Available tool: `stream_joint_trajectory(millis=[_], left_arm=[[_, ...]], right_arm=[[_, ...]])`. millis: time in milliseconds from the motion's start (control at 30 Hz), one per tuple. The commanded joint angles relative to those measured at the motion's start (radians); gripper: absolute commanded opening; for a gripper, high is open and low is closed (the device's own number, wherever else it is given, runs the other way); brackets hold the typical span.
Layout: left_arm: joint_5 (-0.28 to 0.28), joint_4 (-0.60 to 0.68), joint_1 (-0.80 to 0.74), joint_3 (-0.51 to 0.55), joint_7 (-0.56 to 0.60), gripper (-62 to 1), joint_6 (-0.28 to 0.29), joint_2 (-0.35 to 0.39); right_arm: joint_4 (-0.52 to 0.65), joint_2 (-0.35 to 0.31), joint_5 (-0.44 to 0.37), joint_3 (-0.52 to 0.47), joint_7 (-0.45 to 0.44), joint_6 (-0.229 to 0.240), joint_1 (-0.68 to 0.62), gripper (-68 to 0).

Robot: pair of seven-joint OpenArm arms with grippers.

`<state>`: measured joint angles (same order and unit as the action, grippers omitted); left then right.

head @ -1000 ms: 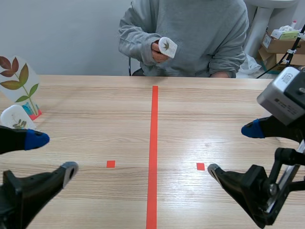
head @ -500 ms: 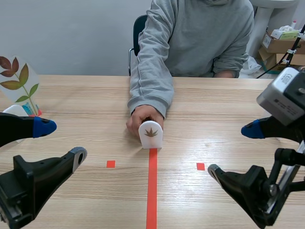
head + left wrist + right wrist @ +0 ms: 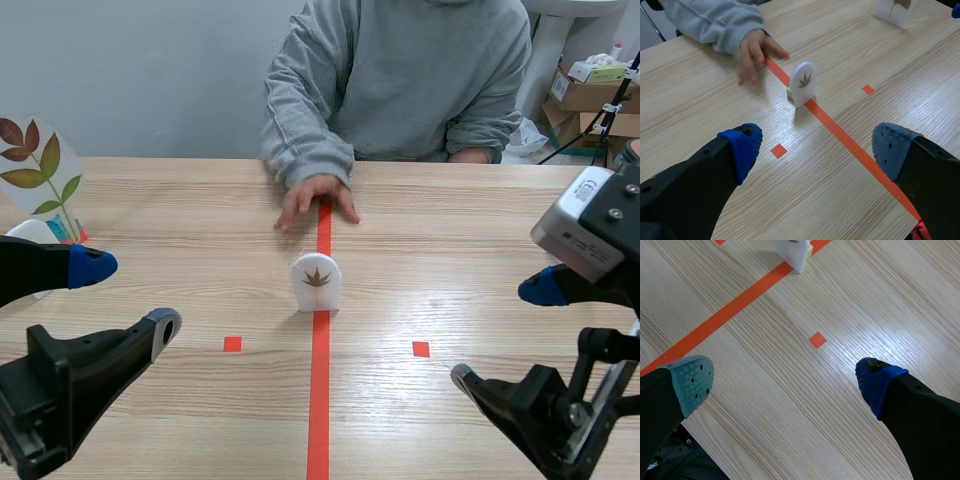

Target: Do the leaf sorting experiment

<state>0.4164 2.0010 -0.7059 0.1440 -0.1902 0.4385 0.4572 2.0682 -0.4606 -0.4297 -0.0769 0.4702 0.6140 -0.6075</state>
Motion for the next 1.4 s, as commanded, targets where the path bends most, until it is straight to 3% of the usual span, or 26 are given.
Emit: stream_joint_trajectory(millis=[0,1367], left_arm=[[0.006,0.019,-0.006,0.004,0.013,-13.2,-0.001,0.0],[0.006,0.015,-0.006,0.004,0.005,-13.2,-0.001,0.001]], right_arm=[[0.0,-0.015,-0.003,-0.002,-0.012,-0.004,0.011,-9.7],[0.0,-0.013,0.042,-0.002,0.026,-0.01,0.022,-9.7]])
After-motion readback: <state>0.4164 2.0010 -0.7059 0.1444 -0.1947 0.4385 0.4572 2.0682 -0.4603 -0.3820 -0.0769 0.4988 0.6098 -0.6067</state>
